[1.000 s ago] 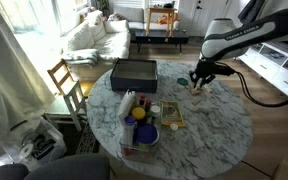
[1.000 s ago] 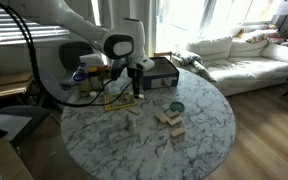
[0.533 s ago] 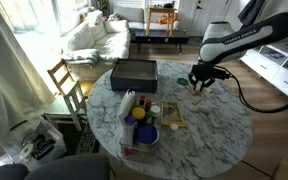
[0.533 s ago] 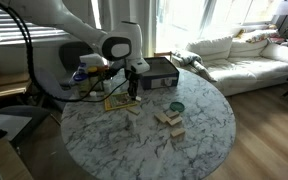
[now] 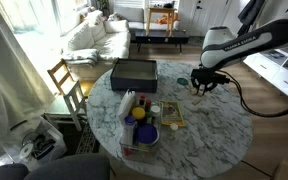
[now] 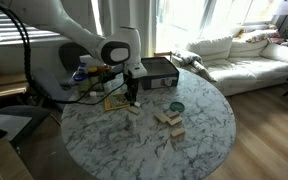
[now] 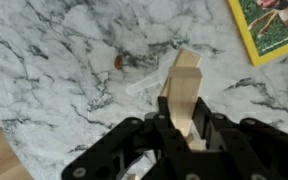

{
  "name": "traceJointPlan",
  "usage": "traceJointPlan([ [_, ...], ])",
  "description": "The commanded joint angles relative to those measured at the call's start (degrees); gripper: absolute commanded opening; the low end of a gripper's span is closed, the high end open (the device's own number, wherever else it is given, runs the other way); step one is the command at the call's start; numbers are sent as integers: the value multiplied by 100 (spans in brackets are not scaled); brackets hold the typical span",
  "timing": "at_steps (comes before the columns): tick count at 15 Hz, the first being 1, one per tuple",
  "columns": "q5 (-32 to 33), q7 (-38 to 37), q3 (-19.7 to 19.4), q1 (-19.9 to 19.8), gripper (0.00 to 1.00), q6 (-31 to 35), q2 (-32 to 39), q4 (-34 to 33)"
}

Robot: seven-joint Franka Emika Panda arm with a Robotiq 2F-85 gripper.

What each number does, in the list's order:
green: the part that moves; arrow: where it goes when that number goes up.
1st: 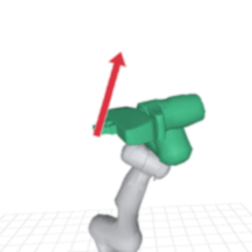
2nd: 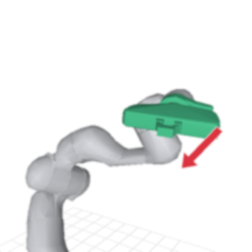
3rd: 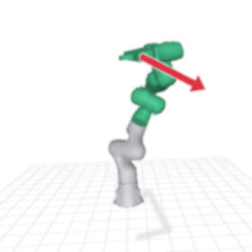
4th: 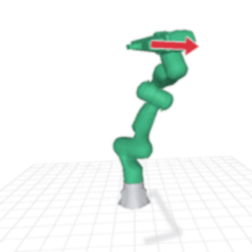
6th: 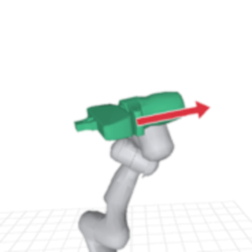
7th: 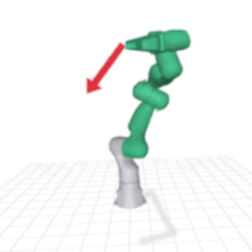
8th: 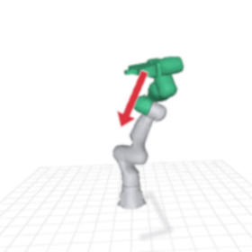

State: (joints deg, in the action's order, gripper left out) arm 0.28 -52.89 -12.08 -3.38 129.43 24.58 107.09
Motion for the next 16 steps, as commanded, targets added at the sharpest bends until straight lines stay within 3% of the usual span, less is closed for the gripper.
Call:
traceJointPlan([
  [1,161,-262,-67,98,7,208,-52,244],
  [16,326,-905,-171,231,7,1122,6,665],
])
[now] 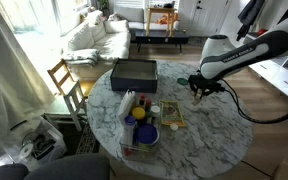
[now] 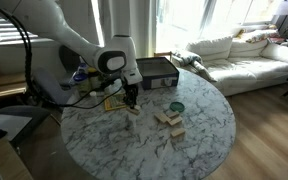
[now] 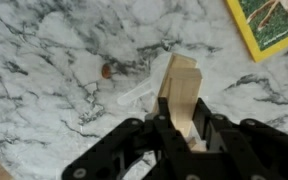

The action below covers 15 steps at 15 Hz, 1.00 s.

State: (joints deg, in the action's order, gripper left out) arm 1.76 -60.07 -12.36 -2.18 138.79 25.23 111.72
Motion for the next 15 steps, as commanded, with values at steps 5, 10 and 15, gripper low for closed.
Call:
traceJointPlan([
  [5,441,-543,-250,221,7,208,-148,290],
  [10,617,-927,-269,338,7,195,-191,324],
  [15,711,-1104,-260,372,7,222,-111,307],
])
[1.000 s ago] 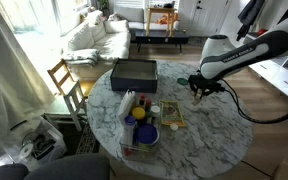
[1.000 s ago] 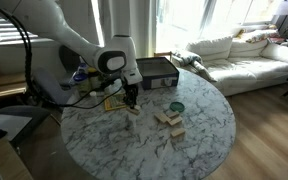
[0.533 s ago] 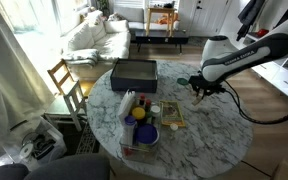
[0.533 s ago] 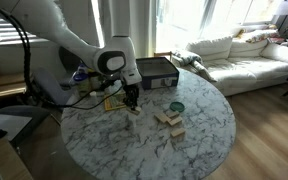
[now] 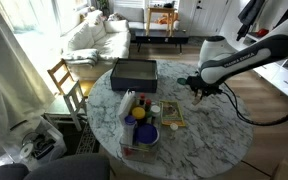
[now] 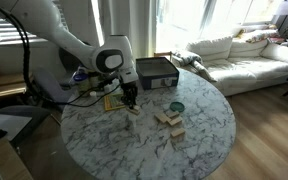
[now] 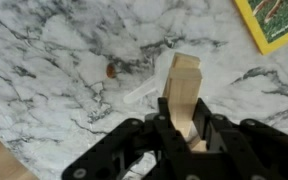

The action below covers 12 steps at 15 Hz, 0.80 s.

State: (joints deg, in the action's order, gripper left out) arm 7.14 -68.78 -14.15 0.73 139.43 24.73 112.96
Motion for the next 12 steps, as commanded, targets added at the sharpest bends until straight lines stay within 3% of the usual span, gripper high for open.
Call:
traceJointPlan([
  [1,190,-260,-81,81,7,158,-51,177],
  [12,191,-351,-42,54,7,143,29,137],
])
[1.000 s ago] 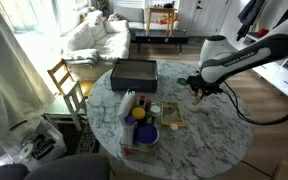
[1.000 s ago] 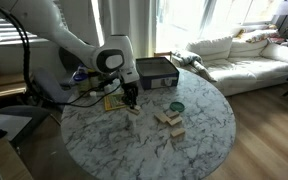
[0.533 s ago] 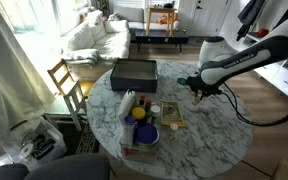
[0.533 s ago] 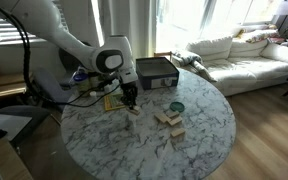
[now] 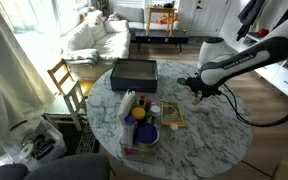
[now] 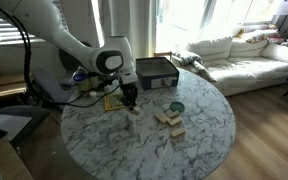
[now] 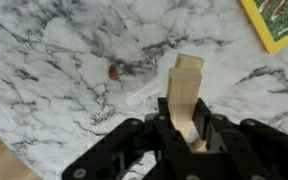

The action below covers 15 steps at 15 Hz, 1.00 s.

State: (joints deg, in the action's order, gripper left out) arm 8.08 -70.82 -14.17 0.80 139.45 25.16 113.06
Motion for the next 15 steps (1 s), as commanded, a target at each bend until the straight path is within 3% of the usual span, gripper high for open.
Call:
traceJointPlan([
  [1,84,-139,-35,40,7,144,-13,128],
  [15,76,-303,-34,58,7,71,17,114],
])
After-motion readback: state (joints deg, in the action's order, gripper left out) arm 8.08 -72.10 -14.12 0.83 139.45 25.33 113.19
